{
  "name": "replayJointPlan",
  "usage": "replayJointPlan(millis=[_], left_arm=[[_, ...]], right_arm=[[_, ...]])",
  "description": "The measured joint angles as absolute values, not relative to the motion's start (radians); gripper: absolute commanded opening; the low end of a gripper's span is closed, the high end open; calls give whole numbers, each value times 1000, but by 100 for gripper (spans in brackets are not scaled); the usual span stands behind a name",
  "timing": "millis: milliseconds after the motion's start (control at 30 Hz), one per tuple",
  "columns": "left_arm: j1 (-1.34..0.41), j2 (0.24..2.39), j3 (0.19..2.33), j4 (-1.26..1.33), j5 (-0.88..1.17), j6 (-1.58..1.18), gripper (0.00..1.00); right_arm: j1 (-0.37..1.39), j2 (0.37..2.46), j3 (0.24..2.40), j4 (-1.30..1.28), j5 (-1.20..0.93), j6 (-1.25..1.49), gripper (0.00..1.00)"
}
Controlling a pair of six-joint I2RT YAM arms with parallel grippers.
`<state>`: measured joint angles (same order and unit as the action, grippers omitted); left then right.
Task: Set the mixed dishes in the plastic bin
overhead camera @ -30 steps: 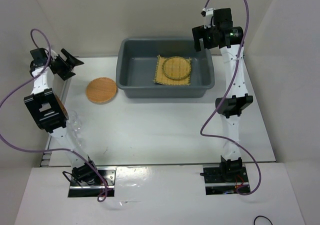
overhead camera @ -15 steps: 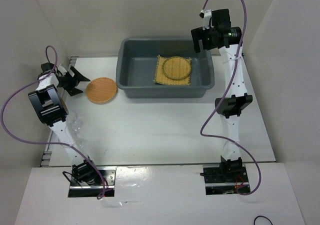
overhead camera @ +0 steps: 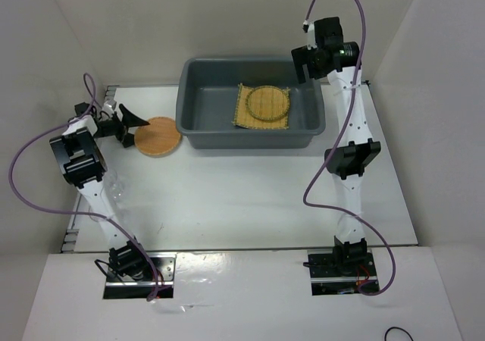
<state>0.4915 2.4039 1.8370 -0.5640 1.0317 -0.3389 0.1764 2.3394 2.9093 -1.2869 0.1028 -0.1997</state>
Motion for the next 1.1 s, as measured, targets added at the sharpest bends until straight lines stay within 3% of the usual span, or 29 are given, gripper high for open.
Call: replayJointPlan(millis=[267,400,533,667,700,967,1100], left_arm=[[463,2436,1782,-558,1195,-325,86],[461,2450,1764,-554,1232,-314,65],[458,2468,1755,-545,1256,-301,57],[455,2477,1750,-540,1257,-297,20],[455,2479,1749,-536,1258,-299,3],[456,2486,1749,-480,1249,-377,0],[460,2463,1792,-437,1137,-523,0]], right_arm=[[176,2343,2887,-1276,299,-177,98],[176,2347,2886,-1274,329,-176,98],[176,2347,2886,-1273,340,-176,98],[176,2347,2886,-1272,345,-176,98],[176,2347,2886,-1272,345,-176,98],[176,2347,2886,-1272,344,-176,98],[176,2347,2886,-1272,344,-173,98]])
